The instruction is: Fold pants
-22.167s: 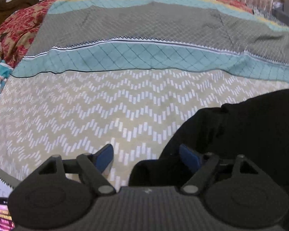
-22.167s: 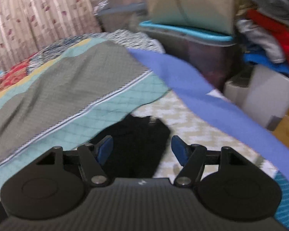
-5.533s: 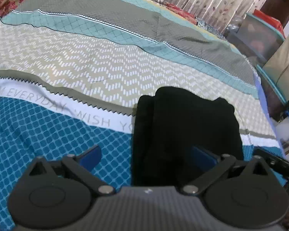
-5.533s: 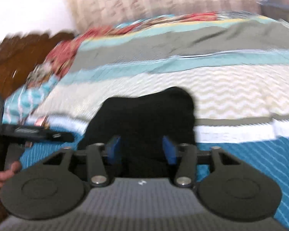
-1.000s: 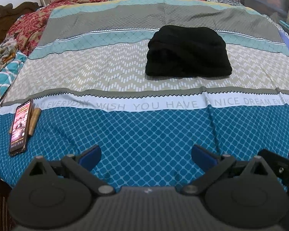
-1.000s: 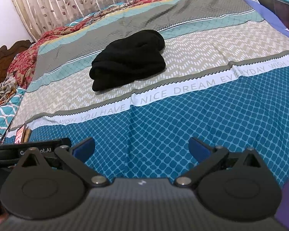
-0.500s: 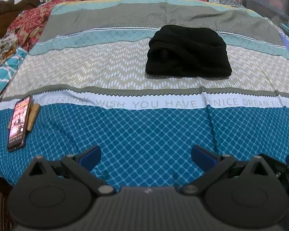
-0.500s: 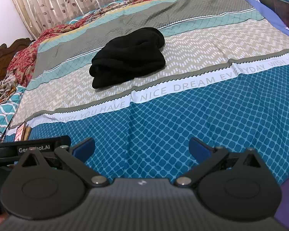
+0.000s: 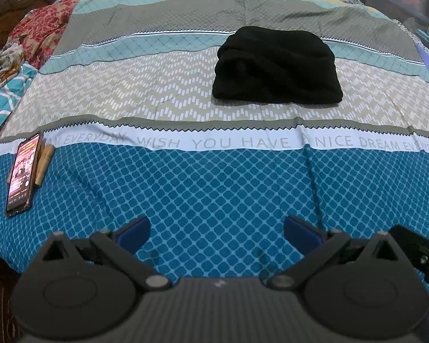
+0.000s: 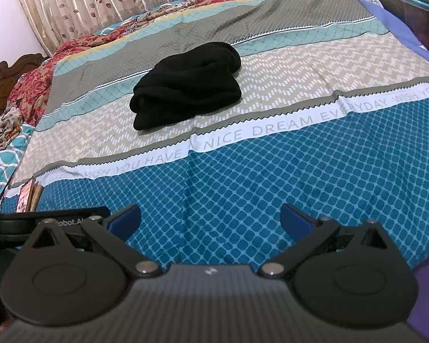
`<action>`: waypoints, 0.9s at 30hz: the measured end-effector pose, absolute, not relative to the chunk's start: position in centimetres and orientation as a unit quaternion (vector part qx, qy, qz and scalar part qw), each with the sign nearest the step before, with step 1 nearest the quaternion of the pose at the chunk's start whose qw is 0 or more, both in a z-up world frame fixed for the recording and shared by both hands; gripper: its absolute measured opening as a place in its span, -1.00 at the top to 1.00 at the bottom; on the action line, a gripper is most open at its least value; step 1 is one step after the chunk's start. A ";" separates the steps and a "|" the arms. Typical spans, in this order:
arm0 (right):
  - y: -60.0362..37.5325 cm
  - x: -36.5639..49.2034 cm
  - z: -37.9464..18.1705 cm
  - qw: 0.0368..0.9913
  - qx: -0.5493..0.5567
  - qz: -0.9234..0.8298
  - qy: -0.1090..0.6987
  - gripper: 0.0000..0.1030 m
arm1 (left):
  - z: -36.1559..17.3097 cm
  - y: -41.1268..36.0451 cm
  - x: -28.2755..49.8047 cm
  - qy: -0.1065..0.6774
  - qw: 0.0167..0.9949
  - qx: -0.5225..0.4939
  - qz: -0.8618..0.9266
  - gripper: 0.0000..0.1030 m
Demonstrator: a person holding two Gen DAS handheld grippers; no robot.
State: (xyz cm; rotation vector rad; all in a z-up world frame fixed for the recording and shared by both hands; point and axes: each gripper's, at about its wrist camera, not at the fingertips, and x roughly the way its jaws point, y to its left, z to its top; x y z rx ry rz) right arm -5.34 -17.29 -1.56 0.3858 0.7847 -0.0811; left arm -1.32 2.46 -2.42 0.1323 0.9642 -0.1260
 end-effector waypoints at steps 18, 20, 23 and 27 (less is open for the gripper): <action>-16.6 -6.4 -0.9 0.921 0.183 -0.049 0.342 -1.00 | -1.7 2.1 -1.9 0.430 0.893 0.082 -0.101 -1.00; -16.5 -6.4 -1.0 0.920 0.184 -0.048 0.344 -1.00 | -1.8 2.1 -1.9 0.434 0.892 0.081 -0.101 -1.00; -16.2 -6.3 -1.1 0.918 0.183 -0.044 0.348 -1.00 | -1.9 2.1 -1.9 0.437 0.889 0.085 -0.102 -1.00; -16.0 -6.3 -1.2 0.916 0.184 -0.049 0.353 -1.00 | -2.0 1.9 -1.8 0.440 0.887 0.092 -0.102 -1.00</action>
